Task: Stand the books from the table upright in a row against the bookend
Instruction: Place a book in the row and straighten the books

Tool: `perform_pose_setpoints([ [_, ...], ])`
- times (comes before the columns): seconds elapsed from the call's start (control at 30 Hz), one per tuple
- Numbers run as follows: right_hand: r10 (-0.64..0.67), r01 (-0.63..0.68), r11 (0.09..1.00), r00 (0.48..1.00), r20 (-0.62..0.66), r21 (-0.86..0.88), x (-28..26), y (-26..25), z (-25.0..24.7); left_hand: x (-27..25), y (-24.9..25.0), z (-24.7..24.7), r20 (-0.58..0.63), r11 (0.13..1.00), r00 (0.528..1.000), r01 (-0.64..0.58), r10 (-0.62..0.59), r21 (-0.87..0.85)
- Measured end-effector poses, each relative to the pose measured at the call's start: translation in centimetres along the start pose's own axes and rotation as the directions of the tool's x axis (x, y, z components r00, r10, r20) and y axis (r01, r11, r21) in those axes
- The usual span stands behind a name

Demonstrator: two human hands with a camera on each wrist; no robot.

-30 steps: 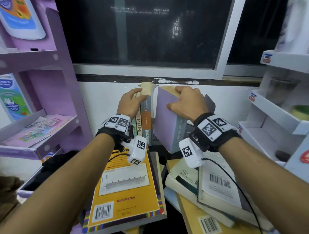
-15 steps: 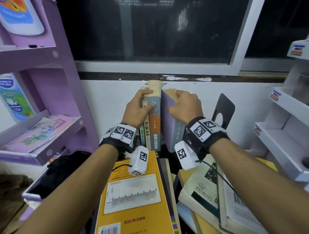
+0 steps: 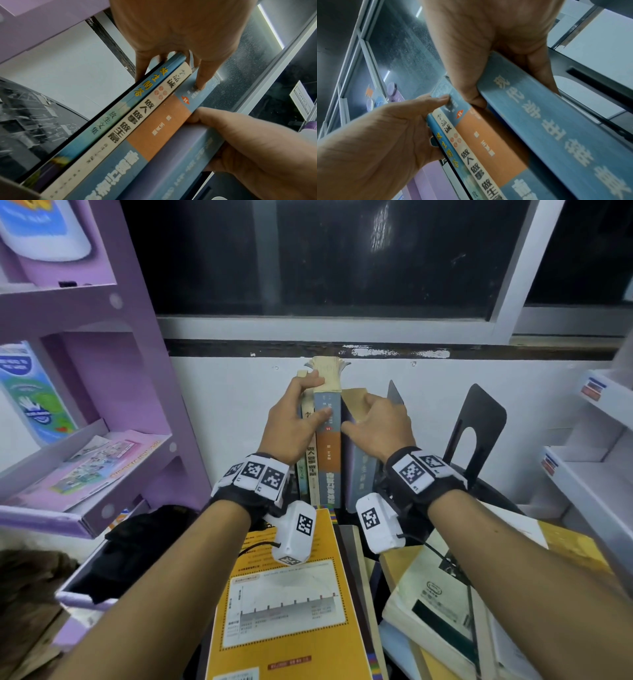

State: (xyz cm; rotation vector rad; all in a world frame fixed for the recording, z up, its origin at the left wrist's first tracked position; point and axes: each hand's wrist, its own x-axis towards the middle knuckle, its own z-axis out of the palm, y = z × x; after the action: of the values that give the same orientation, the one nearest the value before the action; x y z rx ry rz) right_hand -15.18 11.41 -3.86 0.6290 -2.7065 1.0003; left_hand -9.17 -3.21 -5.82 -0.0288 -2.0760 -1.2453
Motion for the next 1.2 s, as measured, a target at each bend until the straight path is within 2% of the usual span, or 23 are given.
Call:
perform_pose_setpoints([
  [0.3,-0.068,0.052,0.996,0.972,0.224,0.078,-0.2,0.3,-1.8,0.0,-0.2,-0.1,-0.002,1.000,1.000,-0.009,0.009,-0.002],
  [0.47,-0.120,0.126,0.992,0.941,0.316,0.002,-0.5,0.8,-2.2,-0.2,0.0,-0.1,0.006,1.000,1.000,-0.002,0.002,-0.012],
  [0.77,-0.242,0.236,0.970,0.929,0.279,0.056,-0.6,1.6,-0.9,-0.2,0.1,-0.1,0.000,1.000,1.000,0.000,0.000,0.017],
  [0.9,-0.266,0.257,0.964,0.938,0.221,0.066,-0.6,2.0,-0.4,-0.2,0.1,0.0,-0.004,1.000,1.000,-0.003,0.003,0.022],
  [1.2,-0.259,0.252,0.966,0.948,0.188,0.060,-0.1,2.1,0.1,-0.3,0.1,0.0,-0.009,1.000,1.000,0.002,-0.002,0.028],
])
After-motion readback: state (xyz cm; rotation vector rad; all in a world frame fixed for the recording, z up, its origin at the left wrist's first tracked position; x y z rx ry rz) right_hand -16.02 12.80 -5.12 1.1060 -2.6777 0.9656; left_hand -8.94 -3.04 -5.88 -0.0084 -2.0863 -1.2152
